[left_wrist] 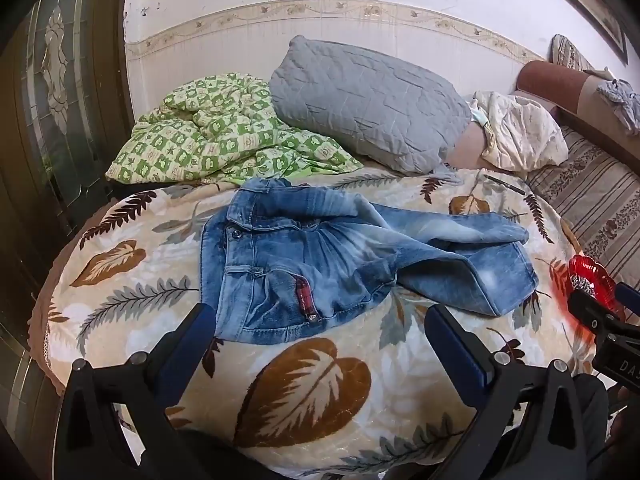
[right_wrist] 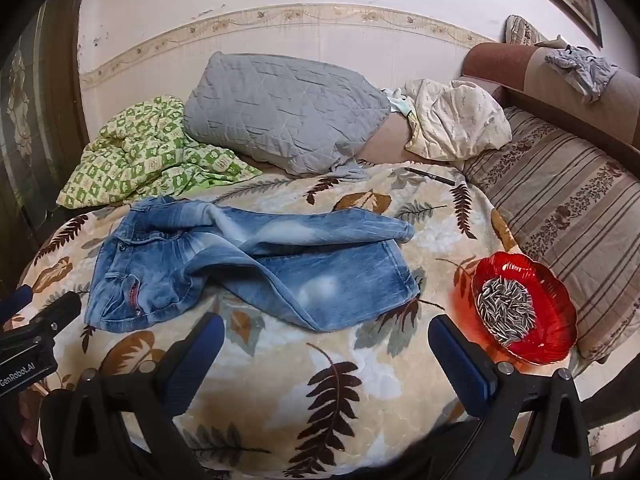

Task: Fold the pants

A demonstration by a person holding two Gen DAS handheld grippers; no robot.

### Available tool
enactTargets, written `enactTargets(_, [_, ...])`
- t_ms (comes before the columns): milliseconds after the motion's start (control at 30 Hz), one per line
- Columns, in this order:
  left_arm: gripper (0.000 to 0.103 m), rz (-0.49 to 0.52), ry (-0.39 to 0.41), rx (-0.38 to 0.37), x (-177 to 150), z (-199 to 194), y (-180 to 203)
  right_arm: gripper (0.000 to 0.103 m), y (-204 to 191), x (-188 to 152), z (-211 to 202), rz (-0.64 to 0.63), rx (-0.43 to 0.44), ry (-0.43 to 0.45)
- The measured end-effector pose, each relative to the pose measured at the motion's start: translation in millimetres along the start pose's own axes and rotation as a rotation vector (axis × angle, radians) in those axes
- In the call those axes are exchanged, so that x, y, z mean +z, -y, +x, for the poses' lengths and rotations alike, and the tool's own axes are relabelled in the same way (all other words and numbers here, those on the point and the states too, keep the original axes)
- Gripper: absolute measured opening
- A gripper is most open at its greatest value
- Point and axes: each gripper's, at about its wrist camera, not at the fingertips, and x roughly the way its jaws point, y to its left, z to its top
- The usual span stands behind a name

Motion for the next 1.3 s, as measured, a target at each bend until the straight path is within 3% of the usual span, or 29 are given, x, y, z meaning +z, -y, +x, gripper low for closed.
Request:
enactTargets(1000, [0.103,0.018,-0.006,0.000,-4,9,7,0.103,7,-5,15,0.008,0.007,-0.027])
enactTargets(1300, [0.103,0.073,-0.040,0.017,-2,20,18,0.103,14,-5,23,0.024,0.017,-0.036])
